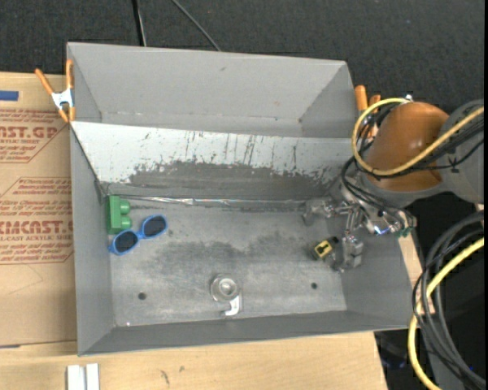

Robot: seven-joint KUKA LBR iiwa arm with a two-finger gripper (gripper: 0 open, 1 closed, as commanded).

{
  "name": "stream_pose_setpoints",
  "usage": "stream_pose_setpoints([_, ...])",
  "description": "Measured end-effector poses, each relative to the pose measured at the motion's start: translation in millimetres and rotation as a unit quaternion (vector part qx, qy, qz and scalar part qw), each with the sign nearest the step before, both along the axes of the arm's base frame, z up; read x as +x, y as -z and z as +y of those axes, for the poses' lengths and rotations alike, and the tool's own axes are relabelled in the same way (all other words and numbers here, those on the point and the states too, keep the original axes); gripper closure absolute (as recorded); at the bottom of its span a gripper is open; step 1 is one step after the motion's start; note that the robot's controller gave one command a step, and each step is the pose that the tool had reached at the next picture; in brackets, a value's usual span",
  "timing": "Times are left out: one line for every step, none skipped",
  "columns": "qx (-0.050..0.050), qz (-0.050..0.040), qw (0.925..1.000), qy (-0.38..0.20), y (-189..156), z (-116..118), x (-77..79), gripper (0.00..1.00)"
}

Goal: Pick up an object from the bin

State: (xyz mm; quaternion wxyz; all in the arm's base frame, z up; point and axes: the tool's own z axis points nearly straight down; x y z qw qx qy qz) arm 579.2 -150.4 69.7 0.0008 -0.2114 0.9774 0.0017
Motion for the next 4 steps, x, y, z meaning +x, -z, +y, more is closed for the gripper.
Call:
stream_pose_setpoints([-0.001,-0.0009,1.0,-0.001,-0.2,-1.0,-0.1,1.0])
stream_pose_setpoints([-0.003,-0.0042,1.0,0.009,-121.4,14.5,-22.3,1.0])
stream_pose_setpoints([-0.001,-0.0004,0.9988,-0.05,-66.6,5.8,15.2,1.0])
stream_pose_setpoints([-0.001,-0.0013,0.9988,-0.049,-68.8,6.1,15.3,0.0])
